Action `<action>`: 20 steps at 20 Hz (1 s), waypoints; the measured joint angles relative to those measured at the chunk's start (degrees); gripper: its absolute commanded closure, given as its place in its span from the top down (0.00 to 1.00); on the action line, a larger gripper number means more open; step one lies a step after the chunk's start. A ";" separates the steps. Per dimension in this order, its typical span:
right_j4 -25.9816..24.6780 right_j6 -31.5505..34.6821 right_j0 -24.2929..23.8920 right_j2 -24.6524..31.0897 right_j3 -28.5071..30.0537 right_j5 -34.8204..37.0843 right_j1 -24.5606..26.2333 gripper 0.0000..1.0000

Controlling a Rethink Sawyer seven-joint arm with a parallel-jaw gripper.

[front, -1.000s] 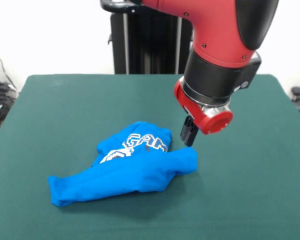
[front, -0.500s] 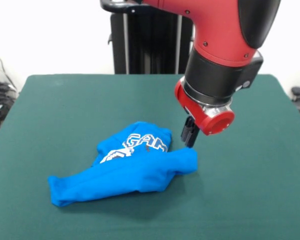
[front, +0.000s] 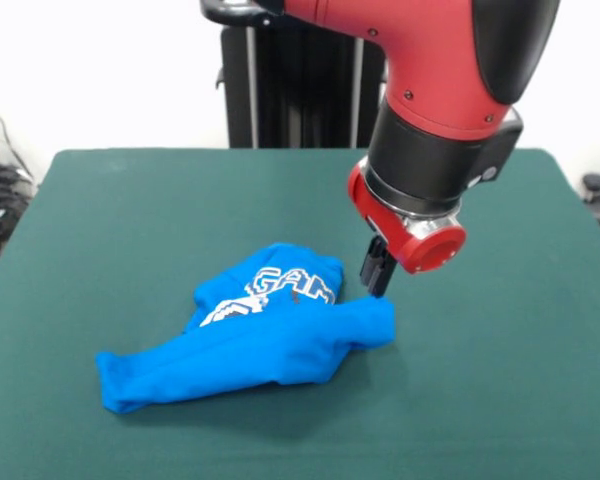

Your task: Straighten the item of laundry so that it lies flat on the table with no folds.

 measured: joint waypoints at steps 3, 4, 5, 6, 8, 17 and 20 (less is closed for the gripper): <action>0.00 0.00 0.00 0.00 0.00 0.00 0.43 0.00; 0.00 0.00 0.00 -0.02 0.01 0.00 0.73 0.00; 0.00 0.00 0.00 -0.02 0.01 0.00 1.04 0.00; 0.00 0.00 0.00 -0.02 0.01 0.00 1.14 0.00; 0.00 0.00 0.00 -0.02 0.01 0.00 1.73 0.00; 0.00 0.00 0.00 -0.06 0.00 -0.01 2.42 0.00; 0.00 0.00 0.00 -0.06 0.00 -0.01 2.42 0.00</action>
